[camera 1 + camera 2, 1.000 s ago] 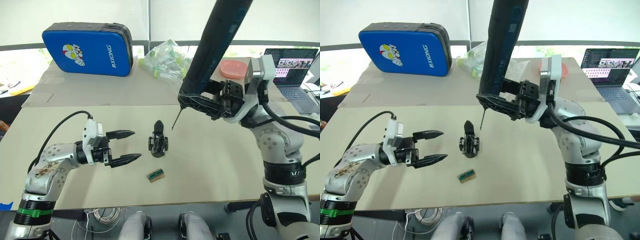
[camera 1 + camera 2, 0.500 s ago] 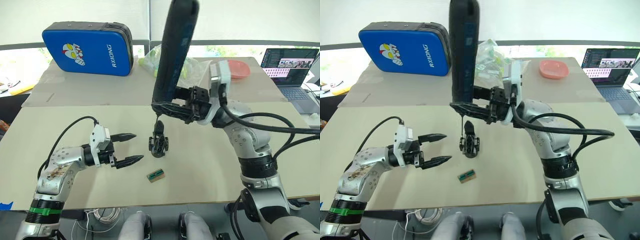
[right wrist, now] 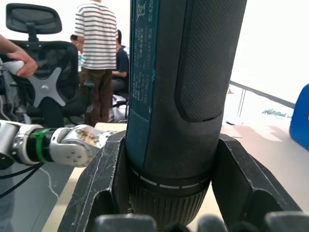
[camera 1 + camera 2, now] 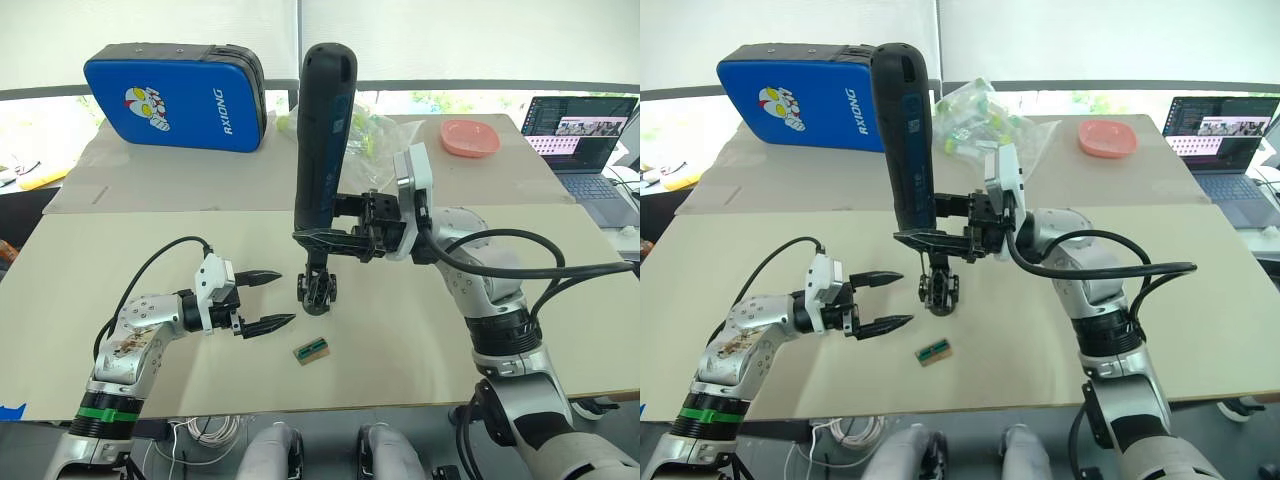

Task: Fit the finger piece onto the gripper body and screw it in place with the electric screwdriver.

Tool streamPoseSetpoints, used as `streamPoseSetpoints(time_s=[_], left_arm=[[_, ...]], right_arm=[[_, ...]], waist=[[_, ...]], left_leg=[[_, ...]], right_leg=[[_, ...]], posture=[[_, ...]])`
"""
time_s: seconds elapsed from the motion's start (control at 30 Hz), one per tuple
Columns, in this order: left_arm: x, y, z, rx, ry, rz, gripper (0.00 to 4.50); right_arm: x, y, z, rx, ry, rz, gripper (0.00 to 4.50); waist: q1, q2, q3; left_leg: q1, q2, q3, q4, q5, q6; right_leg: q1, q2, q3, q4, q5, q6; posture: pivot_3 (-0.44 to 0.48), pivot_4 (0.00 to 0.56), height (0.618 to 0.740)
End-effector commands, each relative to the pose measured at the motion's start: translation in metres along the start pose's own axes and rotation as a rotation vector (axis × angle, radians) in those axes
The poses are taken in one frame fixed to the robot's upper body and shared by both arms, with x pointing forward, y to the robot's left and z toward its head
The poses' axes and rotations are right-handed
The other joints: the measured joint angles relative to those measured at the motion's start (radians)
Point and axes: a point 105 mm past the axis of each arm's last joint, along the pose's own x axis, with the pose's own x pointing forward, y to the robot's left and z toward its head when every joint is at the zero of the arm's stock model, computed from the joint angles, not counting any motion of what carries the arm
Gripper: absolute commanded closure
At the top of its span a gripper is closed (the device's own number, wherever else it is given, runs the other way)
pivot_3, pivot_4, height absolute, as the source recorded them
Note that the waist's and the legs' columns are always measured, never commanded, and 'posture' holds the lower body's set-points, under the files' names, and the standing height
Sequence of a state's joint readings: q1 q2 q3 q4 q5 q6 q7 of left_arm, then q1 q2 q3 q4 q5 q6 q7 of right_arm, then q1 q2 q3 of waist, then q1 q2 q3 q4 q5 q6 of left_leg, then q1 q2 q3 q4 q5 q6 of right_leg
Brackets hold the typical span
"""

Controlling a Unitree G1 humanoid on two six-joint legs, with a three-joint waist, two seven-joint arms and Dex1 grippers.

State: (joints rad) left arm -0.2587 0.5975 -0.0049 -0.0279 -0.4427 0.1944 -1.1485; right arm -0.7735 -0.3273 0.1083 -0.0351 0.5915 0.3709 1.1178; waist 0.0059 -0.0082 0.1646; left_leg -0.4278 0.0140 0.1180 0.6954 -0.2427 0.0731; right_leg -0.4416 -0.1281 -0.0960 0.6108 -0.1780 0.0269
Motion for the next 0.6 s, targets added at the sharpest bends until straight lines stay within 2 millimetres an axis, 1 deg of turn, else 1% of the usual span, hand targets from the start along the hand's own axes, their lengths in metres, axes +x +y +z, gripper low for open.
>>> streamPoseSetpoints(time_s=[0.03,0.6], left_arm=[[0.0027,-0.0012,0.0055,0.030,-0.016,-0.011,0.00],[0.0061,-0.0068,0.0046,0.019,-0.028,-0.019,0.00]], right_arm=[[0.0001,0.0016,0.0188,-0.075,-0.057,0.018,2.53],[-0.0018,0.0036,0.0104,-0.086,-0.029,0.032,2.53]], waist=[[0.000,0.000,0.000],[-0.001,0.000,0.000]], left_leg=[[0.000,0.000,0.000,0.000,0.000,0.000],[0.000,0.000,0.000,0.000,0.000,0.000]], right_leg=[[0.000,0.000,0.000,0.000,0.000,0.000],[0.000,0.000,0.000,0.000,0.000,0.000]], posture=[[0.000,0.150,0.740],[0.000,0.150,0.740]])
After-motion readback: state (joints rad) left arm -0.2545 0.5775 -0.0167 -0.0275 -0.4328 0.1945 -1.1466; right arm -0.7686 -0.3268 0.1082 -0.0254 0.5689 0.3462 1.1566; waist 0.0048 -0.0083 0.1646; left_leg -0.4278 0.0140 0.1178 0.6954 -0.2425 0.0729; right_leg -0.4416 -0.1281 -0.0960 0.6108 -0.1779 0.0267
